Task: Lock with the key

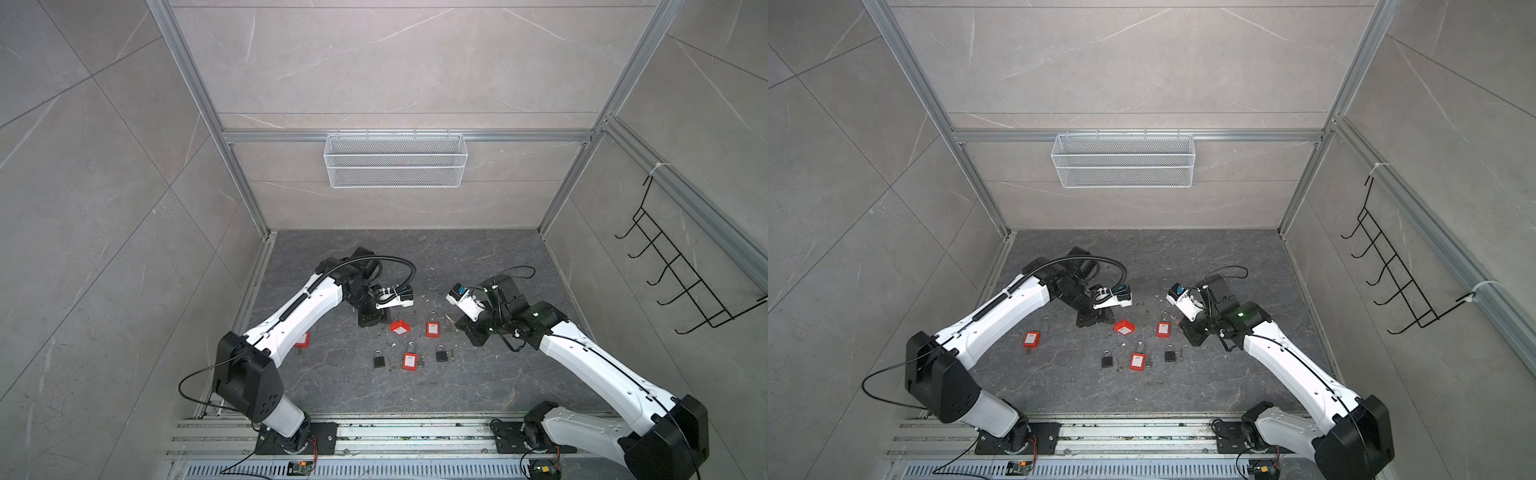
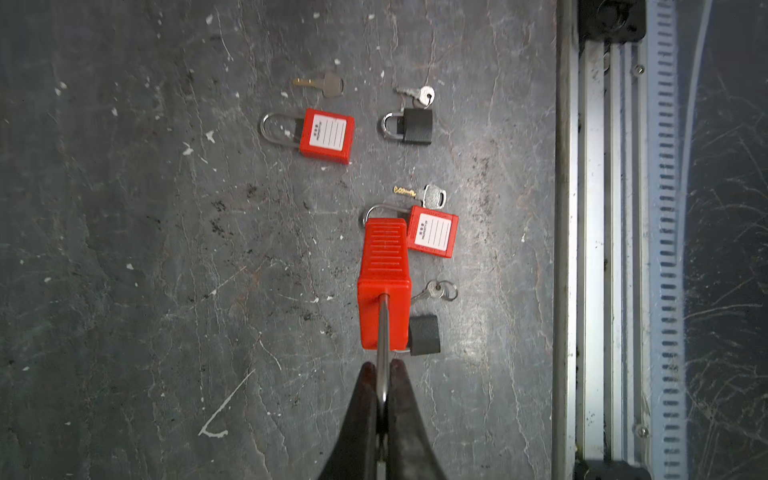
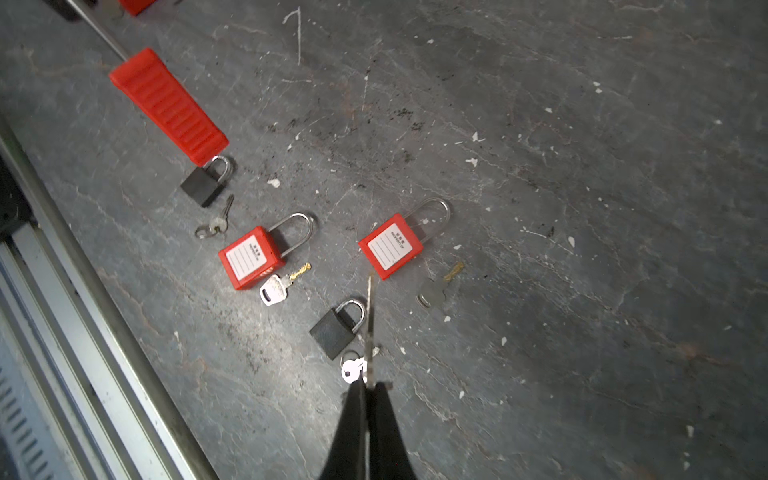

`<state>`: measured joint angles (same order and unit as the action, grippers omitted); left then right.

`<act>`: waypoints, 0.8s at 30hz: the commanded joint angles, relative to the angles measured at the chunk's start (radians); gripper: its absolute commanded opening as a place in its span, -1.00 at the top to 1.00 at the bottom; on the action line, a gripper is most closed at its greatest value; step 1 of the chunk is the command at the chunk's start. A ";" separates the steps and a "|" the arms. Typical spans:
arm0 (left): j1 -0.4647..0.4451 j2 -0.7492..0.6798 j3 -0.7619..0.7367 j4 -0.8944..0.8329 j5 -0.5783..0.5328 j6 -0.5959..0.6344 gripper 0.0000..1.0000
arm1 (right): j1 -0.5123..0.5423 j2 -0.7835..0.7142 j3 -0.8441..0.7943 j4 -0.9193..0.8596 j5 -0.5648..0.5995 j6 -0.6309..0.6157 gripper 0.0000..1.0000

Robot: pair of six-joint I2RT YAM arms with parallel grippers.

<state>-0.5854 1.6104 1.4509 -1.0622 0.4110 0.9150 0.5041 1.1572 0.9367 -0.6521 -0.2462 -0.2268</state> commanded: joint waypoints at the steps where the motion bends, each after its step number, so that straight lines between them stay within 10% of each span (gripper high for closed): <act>1: -0.018 0.076 0.086 -0.123 -0.092 0.038 1.00 | -0.003 0.002 -0.031 0.086 0.021 0.114 1.00; 24: -0.096 0.411 0.255 -0.129 -0.208 -0.035 1.00 | -0.002 -0.104 -0.242 0.257 -0.071 0.342 1.00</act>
<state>-0.6746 2.0102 1.6691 -1.1687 0.2096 0.9012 0.5045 1.0786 0.7200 -0.4393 -0.2749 0.0608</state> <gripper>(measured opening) 0.056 0.042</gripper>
